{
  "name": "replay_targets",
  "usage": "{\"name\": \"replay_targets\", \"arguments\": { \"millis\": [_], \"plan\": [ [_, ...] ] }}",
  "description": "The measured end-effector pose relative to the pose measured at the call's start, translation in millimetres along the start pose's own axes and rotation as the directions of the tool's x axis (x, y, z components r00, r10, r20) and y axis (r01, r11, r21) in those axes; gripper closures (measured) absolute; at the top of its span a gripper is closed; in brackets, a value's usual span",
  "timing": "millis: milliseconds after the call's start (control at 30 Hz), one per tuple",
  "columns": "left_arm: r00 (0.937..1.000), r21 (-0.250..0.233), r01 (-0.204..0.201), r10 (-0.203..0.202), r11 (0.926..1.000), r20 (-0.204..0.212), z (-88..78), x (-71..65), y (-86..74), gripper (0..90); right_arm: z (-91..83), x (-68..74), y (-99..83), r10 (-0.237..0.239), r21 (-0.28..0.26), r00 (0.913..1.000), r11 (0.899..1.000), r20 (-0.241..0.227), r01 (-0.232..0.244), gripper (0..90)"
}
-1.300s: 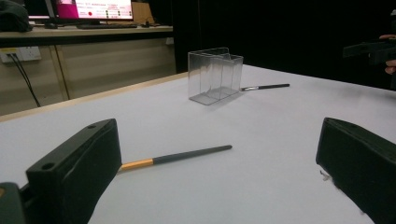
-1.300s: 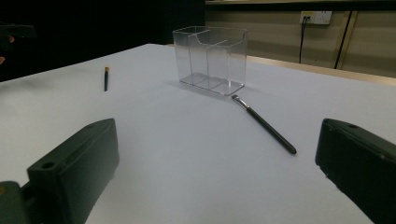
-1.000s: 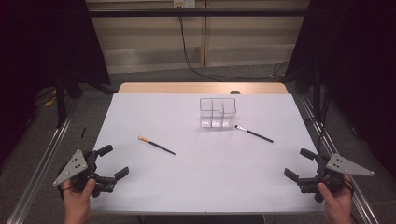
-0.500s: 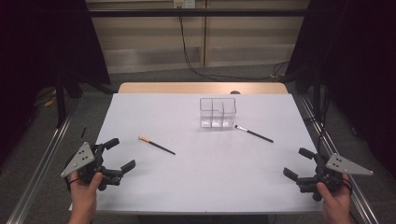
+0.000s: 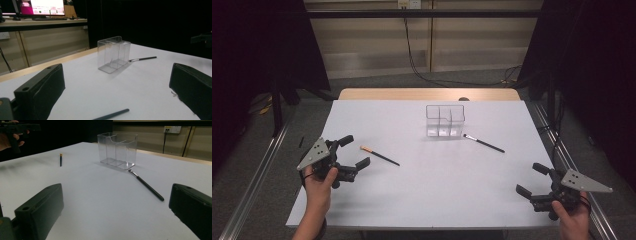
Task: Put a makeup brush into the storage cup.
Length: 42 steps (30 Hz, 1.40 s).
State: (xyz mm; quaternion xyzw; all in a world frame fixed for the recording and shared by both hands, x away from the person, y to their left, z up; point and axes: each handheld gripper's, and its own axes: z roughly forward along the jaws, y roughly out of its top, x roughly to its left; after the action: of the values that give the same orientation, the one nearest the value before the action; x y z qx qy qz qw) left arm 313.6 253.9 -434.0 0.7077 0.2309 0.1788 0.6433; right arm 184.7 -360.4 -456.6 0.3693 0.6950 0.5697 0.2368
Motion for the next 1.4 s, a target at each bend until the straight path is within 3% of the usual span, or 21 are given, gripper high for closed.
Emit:
{"name": "replay_targets", "arguments": {
  "millis": [233, 567, 667, 1167, 1400],
  "plan": [
    [0.9999, -0.007, -0.006, 0.006, 1.0000, 0.012, 13.6, 1.3, 3.5, 0.0, -2.5, -3.8, -0.5, 0.017, -0.012, 0.9997, 1.000, 0.018, -0.017, 0.0],
    [1.0000, -0.038, -0.009, 0.009, 0.9992, 0.002, 32.5, 10.3, 9.1, 0.0, 1.7, 1.6, 5.7, -0.009, -0.014, 0.9999, 1.000, 0.008, 0.009, 0.0],
    [0.9999, -0.044, 0.013, -0.014, 0.9989, -0.004, 38.0, 15.9, 5.8, 0.0, 5.6, 1.5, 5.4, -0.018, -0.006, 0.9998, 1.000, -0.002, 0.018, 0.0],
    [0.9999, -0.026, 0.014, -0.014, 0.9996, -0.005, 57.0, 21.3, 2.2, 0.0, 10.6, -1.8, 6.0, -0.024, -0.006, 0.9995, 1.000, -0.022, 0.024, 0.0],
    [0.9999, 0.011, 0.012, -0.012, 0.9999, 0.006, 59.0, 21.9, 1.5, 0.0, 10.7, -1.7, 5.7, -0.016, -0.017, 0.9995, 1.000, -0.026, 0.015, 0.0]
  ]
}}
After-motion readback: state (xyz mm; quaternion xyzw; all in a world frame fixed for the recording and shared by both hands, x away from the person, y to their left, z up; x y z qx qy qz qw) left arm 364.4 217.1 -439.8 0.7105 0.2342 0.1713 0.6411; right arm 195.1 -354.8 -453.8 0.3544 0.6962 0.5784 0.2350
